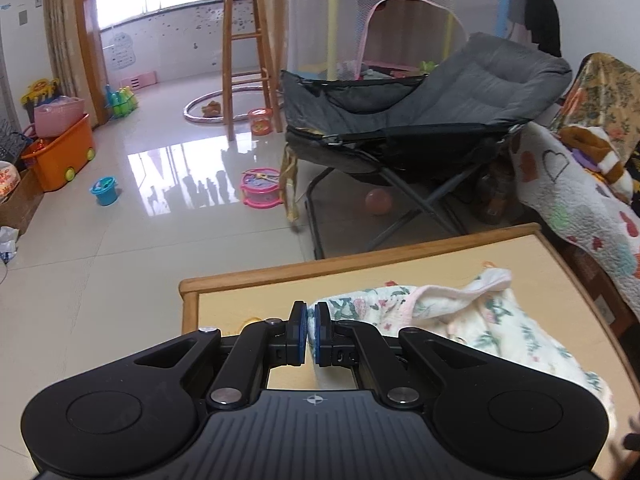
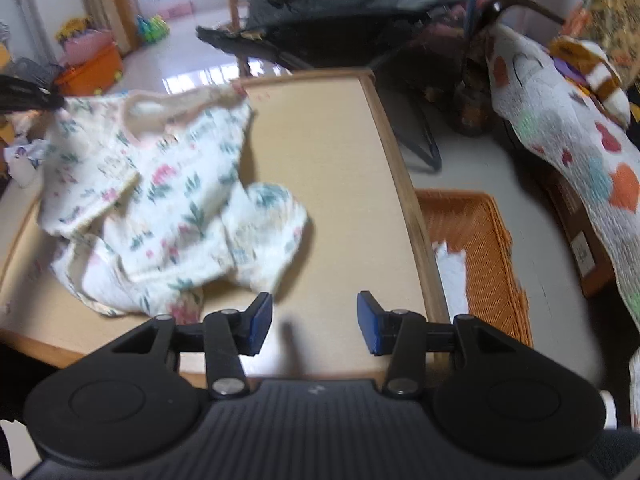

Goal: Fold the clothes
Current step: 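Lift and pull the shirt hem with the left gripper to spread it, then open the left gripper to release the shirt onto the table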

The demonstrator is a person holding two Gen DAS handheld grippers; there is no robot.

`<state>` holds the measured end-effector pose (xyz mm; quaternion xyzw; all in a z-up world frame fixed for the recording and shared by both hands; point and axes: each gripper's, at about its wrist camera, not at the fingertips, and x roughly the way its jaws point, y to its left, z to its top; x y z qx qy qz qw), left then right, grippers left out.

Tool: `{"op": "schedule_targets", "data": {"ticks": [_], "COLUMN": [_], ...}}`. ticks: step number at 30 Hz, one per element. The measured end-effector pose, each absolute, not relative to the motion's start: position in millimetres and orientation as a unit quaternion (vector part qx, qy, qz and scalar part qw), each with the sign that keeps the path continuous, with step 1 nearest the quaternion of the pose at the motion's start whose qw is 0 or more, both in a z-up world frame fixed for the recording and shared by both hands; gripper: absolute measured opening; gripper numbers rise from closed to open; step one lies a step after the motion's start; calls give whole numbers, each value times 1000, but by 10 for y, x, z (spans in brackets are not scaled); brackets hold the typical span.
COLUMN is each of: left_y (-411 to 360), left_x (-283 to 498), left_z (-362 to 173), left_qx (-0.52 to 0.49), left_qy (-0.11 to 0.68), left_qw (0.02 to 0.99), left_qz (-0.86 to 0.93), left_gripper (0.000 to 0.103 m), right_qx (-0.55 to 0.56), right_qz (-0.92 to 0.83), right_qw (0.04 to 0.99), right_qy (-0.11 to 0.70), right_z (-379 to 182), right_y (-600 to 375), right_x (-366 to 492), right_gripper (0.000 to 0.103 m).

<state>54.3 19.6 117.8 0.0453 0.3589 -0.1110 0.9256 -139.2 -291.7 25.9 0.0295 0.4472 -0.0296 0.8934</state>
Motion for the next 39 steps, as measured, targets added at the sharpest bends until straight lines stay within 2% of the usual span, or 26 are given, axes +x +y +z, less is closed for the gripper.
{"op": "schedule_targets", "data": {"ticks": [9, 22, 25, 32, 33, 35, 37, 39], "left_y": [184, 144, 174, 382, 418, 473, 508, 522], "left_x": [916, 1300, 1318, 1235, 1197, 1091, 925, 735], "left_z": [1040, 760, 724, 780, 803, 858, 907, 927], "left_qx": [58, 84, 76, 28, 20, 3, -15, -31], "left_qy": [362, 378, 382, 375, 375, 373, 369, 368], "left_qw": [924, 916, 916, 925, 925, 926, 927, 926], "left_qz": [-105, -101, -92, -58, -57, -60, -68, -79], "left_gripper": [4, 4, 16, 16, 20, 37, 50, 56], "right_qx": [25, 15, 11, 24, 25, 26, 27, 31], "right_qz": [-18, 2, 2, -8, -5, 3, 12, 19], "right_qw": [902, 895, 894, 889, 889, 889, 890, 895], "right_qy": [430, 445, 447, 457, 457, 457, 454, 445], "right_z": [408, 277, 254, 216, 217, 222, 234, 268], "right_y": [-2940, -2788, -2785, -2832, -2826, -2805, -2773, -2736], "right_x": [-1167, -1043, -1066, -1145, -1164, -1204, -1251, -1280], "right_gripper": [46, 46, 46, 46, 46, 46, 46, 46]}}
